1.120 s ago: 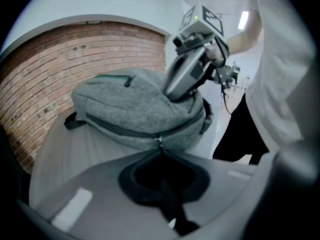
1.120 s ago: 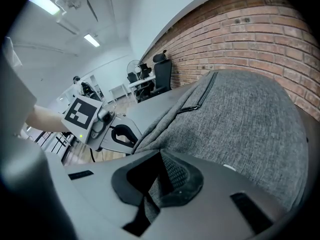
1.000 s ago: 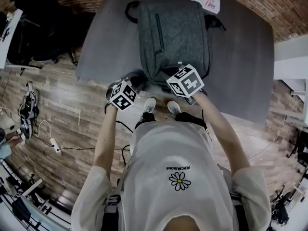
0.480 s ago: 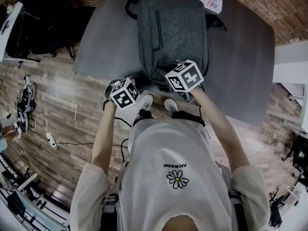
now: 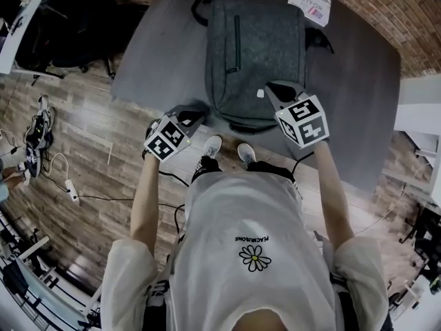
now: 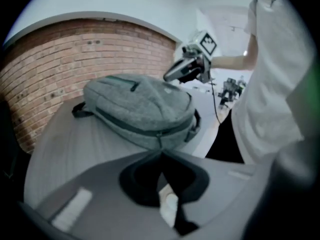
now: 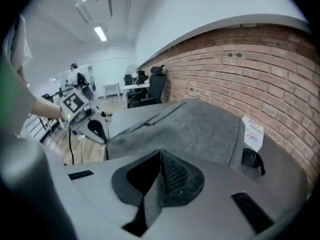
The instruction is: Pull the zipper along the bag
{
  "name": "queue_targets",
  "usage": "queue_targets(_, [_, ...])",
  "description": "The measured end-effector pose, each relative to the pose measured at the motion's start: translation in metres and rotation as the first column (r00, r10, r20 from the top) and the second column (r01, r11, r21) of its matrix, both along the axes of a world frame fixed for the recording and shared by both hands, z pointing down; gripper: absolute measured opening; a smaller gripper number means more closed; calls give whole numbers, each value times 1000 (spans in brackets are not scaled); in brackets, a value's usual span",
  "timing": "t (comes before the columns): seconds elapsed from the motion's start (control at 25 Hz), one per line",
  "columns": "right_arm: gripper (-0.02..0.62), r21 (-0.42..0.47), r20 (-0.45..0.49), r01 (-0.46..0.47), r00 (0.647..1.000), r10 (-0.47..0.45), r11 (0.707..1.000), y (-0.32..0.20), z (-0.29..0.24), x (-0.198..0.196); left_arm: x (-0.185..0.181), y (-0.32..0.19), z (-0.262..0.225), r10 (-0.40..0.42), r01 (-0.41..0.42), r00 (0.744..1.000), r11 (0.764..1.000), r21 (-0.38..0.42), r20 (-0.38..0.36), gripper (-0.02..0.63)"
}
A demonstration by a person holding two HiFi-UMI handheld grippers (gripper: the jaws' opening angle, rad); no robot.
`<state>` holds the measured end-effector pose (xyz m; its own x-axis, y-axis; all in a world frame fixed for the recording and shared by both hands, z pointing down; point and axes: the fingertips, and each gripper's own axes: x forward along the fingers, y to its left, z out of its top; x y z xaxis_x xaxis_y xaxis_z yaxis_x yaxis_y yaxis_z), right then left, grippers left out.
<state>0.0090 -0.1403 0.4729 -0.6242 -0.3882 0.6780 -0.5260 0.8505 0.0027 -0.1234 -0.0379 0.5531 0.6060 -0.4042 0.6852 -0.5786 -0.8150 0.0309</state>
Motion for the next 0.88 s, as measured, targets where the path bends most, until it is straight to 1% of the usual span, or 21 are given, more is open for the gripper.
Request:
queue_targets(0.04, [35,-8,-35,40,999,-40,999,3,6,7,1,1,-2,-10,10,1000,1000,0,-16,-3])
queue_targets(0.08, [196,-29,-62,91,994,-93,995,7,13,9,0,2,-2,-23,23,999,1000,0,-24,-3])
queue_targets(0.12, [246,-46,-78,128,988,-132,991,10,19,9,0,1,0,-40,40,999,999,3,-24,-3])
queue_targets(0.16, [225,-50,-91,141,985,-145,989,9,23,8,-1,-1,2,-58,58,998,998,10,-21,-3])
queue_targets(0.2, [188,-49,-97,134,986,-138,990,6,25,9,-1,-2,3,-77,78,997,997,17,-19,-3])
queue_targets(0.24, [155,-49,-91,116,989,-120,992,2,25,10,0,-4,5,-94,95,995,995,21,-23,-2])
queue_targets(0.28, [134,-56,-72,95,992,-99,994,-1,24,11,0,-4,5,-107,108,994,994,19,-29,0])
queue_targets(0.4, [130,-86,2,49,999,-49,995,-4,22,12,1,-8,8,-121,121,992,993,13,-24,3])
queue_targets(0.56, [120,-83,7,38,999,-38,996,-5,22,13,0,-16,8,-132,132,991,991,31,3,9])
queue_targets(0.64, [117,-80,7,37,999,-37,996,-5,23,13,1,-17,7,-115,114,993,993,42,17,15])
queue_targets(0.76, [115,-80,10,33,999,-32,996,-6,23,14,14,-19,3,-52,49,998,996,69,47,26])
queue_targets(0.88, [107,-80,14,23,1000,-22,997,-7,22,13,26,-23,7,1,-9,995,997,83,101,40])
